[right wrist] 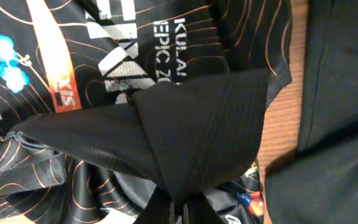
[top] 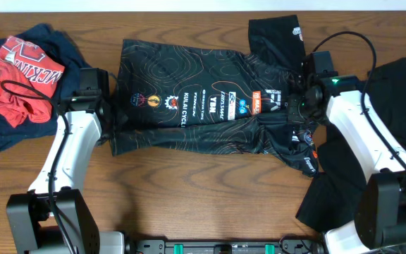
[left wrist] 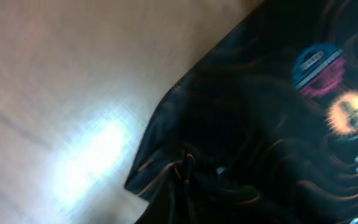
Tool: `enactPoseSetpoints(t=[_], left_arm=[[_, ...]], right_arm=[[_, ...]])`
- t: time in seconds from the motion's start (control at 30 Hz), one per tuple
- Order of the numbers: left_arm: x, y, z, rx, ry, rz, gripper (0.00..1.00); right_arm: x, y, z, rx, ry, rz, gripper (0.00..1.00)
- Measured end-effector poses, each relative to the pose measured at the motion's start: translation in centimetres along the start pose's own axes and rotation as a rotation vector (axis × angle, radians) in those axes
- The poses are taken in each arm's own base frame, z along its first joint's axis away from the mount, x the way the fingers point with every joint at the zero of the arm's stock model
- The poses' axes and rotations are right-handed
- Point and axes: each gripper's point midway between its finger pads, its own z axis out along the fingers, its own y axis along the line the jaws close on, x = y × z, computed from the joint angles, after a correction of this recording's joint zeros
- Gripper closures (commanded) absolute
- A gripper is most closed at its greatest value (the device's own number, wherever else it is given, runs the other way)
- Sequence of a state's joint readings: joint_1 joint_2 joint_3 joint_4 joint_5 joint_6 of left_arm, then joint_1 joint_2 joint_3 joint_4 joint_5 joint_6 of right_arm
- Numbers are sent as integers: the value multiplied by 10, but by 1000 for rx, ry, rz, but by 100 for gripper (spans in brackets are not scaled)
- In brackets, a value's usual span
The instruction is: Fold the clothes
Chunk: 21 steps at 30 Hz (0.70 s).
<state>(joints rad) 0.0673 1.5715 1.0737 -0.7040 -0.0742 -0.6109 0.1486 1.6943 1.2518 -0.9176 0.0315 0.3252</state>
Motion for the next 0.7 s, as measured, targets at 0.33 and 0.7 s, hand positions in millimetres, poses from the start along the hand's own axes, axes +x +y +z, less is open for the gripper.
enactPoseSetpoints(t=[0.33, 0.7], left_arm=[[-27, -22, 1, 84, -105, -11, 94], [-27, -29, 41, 61, -78, 22, 94]], right_arm=[[-1, 0, 0, -2, -2, 0, 99], [-7, 2, 0, -8, -30, 1, 99]])
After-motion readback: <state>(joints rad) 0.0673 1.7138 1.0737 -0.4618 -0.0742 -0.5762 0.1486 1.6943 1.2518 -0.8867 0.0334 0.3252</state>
